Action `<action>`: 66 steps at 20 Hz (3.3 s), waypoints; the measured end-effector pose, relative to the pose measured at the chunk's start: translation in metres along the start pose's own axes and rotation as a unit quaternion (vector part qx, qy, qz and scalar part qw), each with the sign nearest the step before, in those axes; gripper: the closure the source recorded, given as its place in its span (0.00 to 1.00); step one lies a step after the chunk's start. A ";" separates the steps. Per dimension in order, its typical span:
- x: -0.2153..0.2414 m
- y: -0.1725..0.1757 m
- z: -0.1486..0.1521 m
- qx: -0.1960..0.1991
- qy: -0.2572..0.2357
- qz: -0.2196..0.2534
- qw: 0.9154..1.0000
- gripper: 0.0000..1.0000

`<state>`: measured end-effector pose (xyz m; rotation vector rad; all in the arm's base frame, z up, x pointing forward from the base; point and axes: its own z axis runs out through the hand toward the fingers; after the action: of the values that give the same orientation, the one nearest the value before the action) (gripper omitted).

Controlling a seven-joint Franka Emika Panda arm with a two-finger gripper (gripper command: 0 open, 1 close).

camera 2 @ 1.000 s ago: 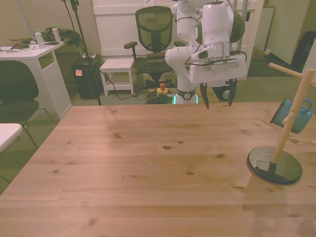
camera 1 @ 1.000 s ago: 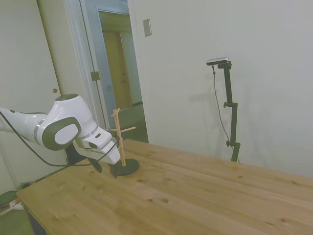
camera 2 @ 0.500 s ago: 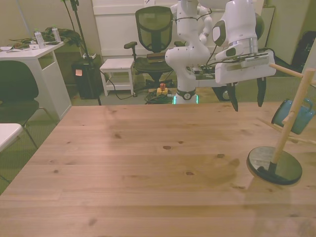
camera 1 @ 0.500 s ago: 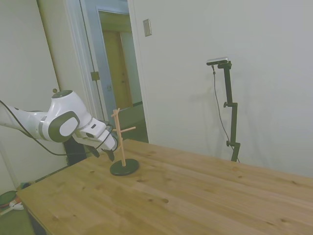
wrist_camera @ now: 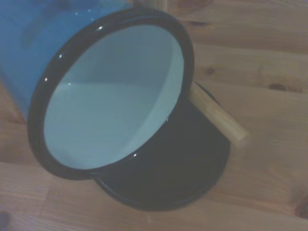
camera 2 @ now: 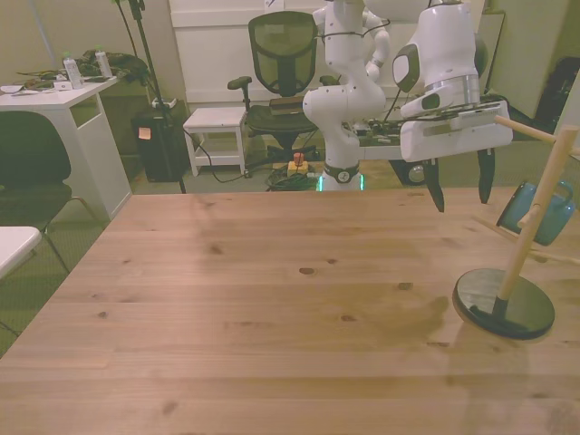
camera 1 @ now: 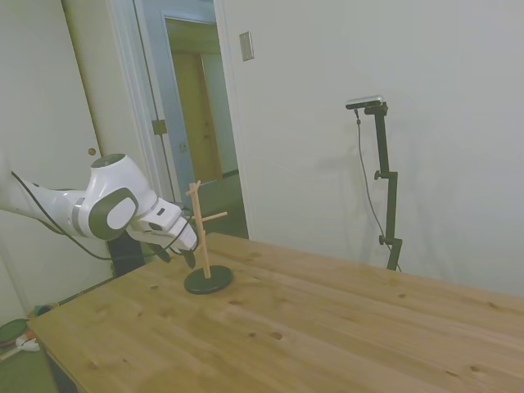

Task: Unload the mug

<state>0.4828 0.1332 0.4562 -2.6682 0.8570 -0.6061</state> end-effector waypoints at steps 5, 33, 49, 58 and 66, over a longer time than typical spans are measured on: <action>-0.018 -0.026 0.008 0.029 0.008 -0.031 0.999 0.00; -0.042 -0.077 0.040 0.109 0.104 -0.083 0.985 1.00; -0.041 -0.082 0.042 0.113 0.112 -0.073 0.985 1.00; -0.041 -0.083 0.043 0.123 0.108 -0.071 0.984 1.00; -0.039 -0.085 0.044 0.129 0.104 -0.060 0.984 1.00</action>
<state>0.5160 0.2290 0.4380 -2.4619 0.6224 -0.9695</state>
